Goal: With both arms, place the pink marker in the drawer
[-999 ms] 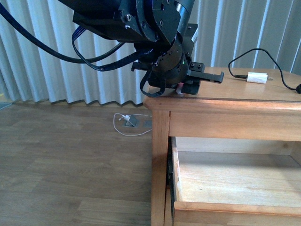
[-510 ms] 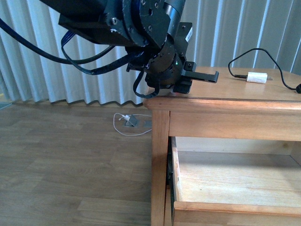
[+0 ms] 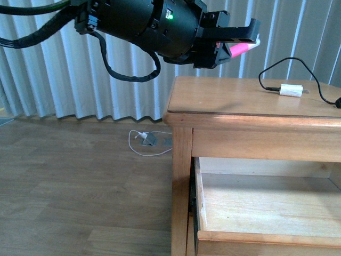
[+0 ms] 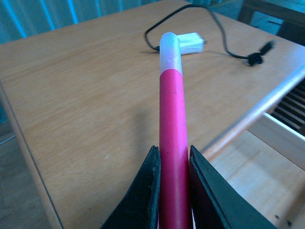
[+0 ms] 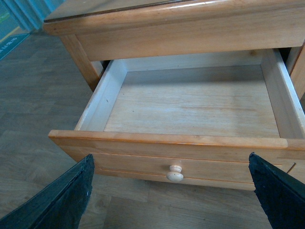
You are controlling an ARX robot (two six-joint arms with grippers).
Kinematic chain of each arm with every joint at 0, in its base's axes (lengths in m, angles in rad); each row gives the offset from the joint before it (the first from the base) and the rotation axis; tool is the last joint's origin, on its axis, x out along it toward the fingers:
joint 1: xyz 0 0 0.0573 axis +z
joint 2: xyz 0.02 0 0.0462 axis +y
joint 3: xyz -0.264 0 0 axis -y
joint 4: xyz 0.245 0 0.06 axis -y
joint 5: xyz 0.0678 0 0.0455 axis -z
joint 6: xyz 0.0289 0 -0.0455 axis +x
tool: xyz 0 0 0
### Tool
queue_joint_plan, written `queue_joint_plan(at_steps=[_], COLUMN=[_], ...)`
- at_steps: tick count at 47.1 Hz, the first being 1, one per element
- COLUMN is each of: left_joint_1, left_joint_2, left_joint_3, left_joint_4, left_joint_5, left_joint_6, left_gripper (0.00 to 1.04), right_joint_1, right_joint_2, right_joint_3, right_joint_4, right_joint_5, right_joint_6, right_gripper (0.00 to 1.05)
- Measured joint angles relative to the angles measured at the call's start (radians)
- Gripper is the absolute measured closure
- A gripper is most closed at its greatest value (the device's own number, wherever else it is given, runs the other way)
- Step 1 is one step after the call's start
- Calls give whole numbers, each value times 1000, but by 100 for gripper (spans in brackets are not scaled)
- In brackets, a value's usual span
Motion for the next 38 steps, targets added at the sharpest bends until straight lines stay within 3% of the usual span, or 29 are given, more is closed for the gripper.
queue_joint_plan(at_steps=[10, 38], left_joint_1=[-56, -154], left_joint_2=[-11, 311], left_joint_3=[-66, 50], left_joint_4=[-56, -102], left_joint_5=[98, -18], left_joint_6=[162, 227], left_gripper=[90, 90], right_joint_1=[0, 0], right_joint_2=[0, 0], right_joint_3=[0, 0], right_joint_4=[0, 0], right_joint_5=[0, 0], right_joint_6=[0, 0], right_gripper=[8, 8])
